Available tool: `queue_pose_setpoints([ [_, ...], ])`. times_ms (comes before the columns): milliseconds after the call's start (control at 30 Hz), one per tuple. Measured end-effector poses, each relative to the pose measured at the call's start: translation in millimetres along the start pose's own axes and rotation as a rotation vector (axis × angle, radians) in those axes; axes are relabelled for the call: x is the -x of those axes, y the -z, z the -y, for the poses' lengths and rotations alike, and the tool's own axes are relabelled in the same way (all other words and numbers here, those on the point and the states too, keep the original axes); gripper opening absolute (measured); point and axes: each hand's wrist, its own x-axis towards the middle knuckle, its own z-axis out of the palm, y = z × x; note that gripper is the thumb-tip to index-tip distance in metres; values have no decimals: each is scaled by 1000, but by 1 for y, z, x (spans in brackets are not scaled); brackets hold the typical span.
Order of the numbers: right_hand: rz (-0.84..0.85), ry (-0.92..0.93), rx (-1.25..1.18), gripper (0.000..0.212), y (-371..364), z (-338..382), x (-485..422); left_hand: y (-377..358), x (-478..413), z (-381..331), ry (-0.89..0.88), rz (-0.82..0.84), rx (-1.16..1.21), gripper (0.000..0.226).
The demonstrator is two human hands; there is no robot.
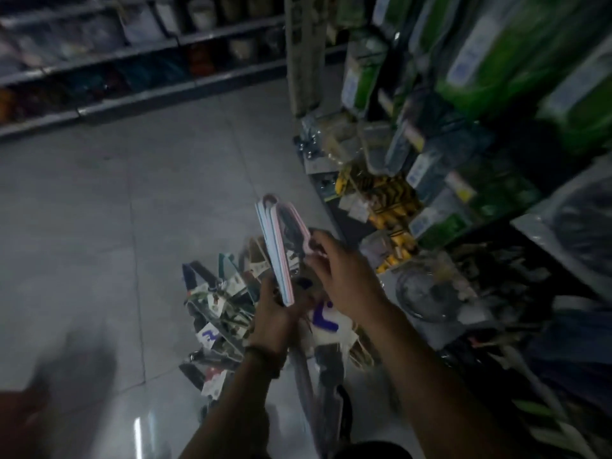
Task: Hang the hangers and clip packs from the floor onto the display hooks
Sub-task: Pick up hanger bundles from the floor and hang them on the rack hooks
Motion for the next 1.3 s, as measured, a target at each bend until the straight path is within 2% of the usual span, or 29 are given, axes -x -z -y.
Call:
queue_pose_setpoints([
  [67,-81,15,70,35,45,18,10,-20,18,-37,-66,45,-5,65],
  [133,-179,17,179,28,82,33,25,-40,35,-73,-99,98,6,60],
  [233,-324,-90,239,7,128,51,57,-66,60,-120,-99,246,94,63],
  [267,-371,-137,224,6,143,57,73,-73,67,-131,-135,293,110,65],
  [400,-545,-267,106,17,182,80,165,-103,109,-164,-466,362,-187,57],
  [467,-639,-309,114,13,192,90,204,-120,127,-168,-551,417,-211,54],
  [633,-840,-480,207,13,231,106,311,-180,187,-175,-813,627,-365,36],
  [767,-1008,-555,318,21,270,109,406,-228,241,-184,-1059,738,-433,33],
  [900,-1129,-643,482,7,307,103,492,-290,308,-196,-1275,844,-453,30],
  [1000,-1181,-698,558,9,339,91,551,-338,358,-195,-1382,992,-454,28],
  [1067,-1180,-752,605,10,363,80,592,-373,390,-193,-1385,1100,-453,27],
  [1300,-1126,-966,701,8,450,30,736,-491,516,-168,-1454,1412,-754,25],
])
